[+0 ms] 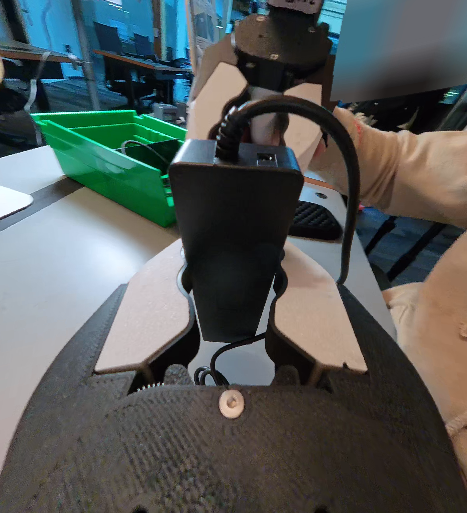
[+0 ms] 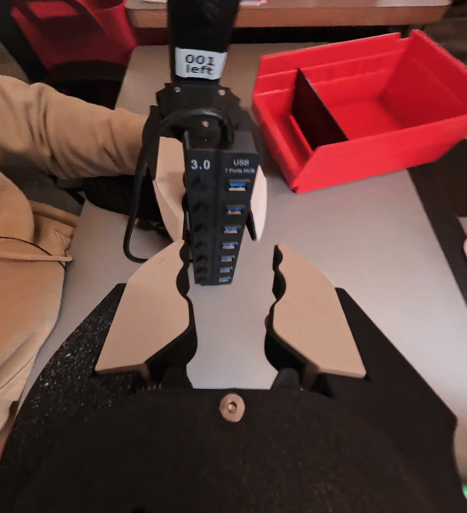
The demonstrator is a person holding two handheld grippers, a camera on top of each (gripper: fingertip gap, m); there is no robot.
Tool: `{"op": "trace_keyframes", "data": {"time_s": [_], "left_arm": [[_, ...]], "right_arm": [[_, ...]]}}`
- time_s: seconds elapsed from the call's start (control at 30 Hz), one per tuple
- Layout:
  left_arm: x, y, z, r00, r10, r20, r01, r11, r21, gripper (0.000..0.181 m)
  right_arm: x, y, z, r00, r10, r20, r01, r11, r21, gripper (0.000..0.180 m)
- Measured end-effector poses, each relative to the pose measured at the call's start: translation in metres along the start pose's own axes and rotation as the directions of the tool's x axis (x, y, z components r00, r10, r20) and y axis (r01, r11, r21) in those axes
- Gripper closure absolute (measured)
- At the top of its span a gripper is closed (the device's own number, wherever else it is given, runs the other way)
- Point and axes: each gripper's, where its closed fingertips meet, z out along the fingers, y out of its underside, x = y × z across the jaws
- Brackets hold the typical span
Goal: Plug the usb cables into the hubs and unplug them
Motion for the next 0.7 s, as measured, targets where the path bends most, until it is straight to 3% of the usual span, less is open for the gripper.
{"op": "trace_keyframes", "data": {"time_s": [0.17,0.27,0.37,0.5,0.7], "left_arm": [[0.031,0.015,0.015,0.990,0.041,-0.134,-0.053,0.995,-0.085,0.123],[0.031,0.020,0.020,0.993,0.046,-0.107,-0.058,0.992,-0.114,0.123],[0.028,0.011,0.018,0.996,0.065,-0.064,-0.069,0.996,-0.061,0.124],[0.007,-0.003,0.002,0.996,0.070,0.060,-0.070,0.998,-0.004,0.122],[-0.038,-0.024,-0.043,0.976,-0.036,0.214,0.004,0.989,0.150,0.132]], "right_arm": [[-0.028,-0.006,0.030,0.990,-0.012,0.143,0.025,0.996,-0.087,0.105],[-0.038,-0.005,0.035,0.987,-0.031,0.156,0.053,0.989,-0.140,0.124],[-0.035,-0.008,0.028,0.991,-0.052,0.124,0.071,0.985,-0.155,0.126],[-0.020,-0.027,-0.007,0.992,-0.124,0.024,0.126,0.975,-0.181,0.126],[0.042,-0.073,-0.104,0.952,-0.140,-0.273,0.087,0.976,-0.199,0.126]]}}
